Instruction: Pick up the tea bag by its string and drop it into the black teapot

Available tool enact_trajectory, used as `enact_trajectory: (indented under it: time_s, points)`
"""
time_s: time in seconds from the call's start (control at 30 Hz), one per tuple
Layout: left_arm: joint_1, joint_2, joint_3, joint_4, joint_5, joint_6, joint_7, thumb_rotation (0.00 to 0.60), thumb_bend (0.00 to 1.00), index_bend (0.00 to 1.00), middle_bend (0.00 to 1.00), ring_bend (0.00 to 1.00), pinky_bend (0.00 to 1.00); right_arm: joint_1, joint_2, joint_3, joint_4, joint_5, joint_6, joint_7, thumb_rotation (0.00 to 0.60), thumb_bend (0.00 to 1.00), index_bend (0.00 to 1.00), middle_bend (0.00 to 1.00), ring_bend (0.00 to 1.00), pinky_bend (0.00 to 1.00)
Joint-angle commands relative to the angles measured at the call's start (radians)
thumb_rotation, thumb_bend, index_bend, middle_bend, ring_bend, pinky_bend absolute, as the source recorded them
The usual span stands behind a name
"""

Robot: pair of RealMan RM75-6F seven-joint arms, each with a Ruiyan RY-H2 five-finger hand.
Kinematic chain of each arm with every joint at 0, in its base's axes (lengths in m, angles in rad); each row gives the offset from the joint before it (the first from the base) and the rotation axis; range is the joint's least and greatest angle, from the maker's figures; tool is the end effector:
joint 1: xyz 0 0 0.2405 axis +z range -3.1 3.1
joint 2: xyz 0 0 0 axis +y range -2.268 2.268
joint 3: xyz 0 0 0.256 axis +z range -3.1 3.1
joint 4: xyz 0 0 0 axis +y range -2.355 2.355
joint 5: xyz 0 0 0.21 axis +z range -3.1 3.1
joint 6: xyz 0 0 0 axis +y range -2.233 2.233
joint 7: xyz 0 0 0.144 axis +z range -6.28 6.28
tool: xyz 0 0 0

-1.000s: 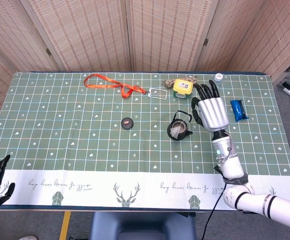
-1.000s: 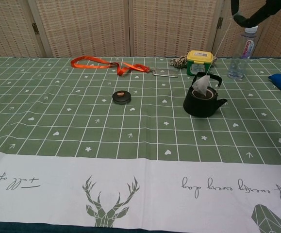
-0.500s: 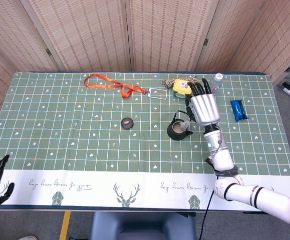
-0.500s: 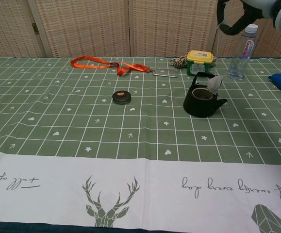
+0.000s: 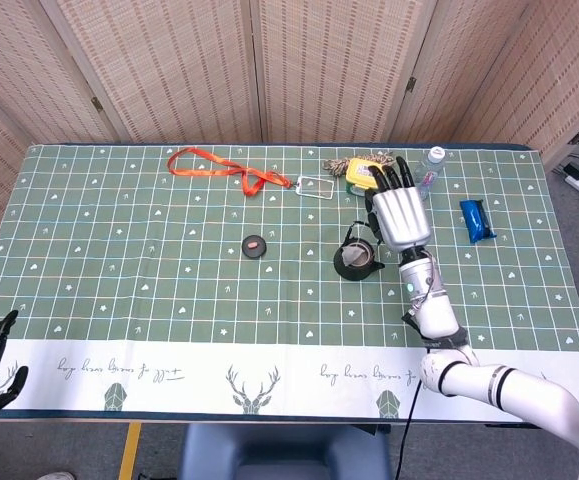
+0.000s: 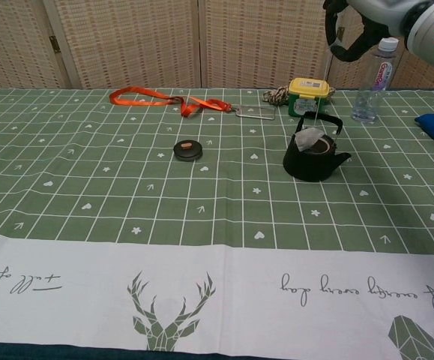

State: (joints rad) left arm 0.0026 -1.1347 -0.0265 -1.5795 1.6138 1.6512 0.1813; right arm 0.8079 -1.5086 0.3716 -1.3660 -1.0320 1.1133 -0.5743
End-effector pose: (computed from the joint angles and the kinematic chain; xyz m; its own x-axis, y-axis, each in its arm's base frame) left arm -0.3074 0.1478 0.1690 0.5664 -0.1112 0.8166 0.8201 -0.0211 -0.5718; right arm -0.1267 -0.4157 0.0675 0.5519 0.1303 0.8237 -0.8006 -0.1934 0.5670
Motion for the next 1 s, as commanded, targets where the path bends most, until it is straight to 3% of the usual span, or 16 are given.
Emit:
enact_trajectory:
  time_s: [0.03, 0.53, 1.0]
  points:
    - [0.000, 0.000, 0.000, 0.001, 0.000, -0.002, 0.002, 0.600, 0.34, 0.04, 0.20, 0.14, 0.04, 0.000, 0.003, -0.003, 0.008, 0.005, 0.010, -0.007, 0.600, 0.48, 0.69, 0.19, 0.15, 0.00]
    - [0.001, -0.002, 0.003, -0.002, 0.005, 0.001, 0.011, 0.600, 0.34, 0.04, 0.20, 0.14, 0.04, 0.019, -0.019, -0.034, 0.065, 0.035, -0.030, 0.002, 0.600, 0.48, 0.69, 0.19, 0.15, 0.00]
    - [0.001, -0.012, 0.003, -0.005, 0.002, -0.003, 0.043, 0.600, 0.34, 0.04, 0.20, 0.14, 0.04, -0.039, -0.001, -0.160, -0.040, -0.120, 0.034, 0.020, 0.600, 0.48, 0.69, 0.19, 0.15, 0.00]
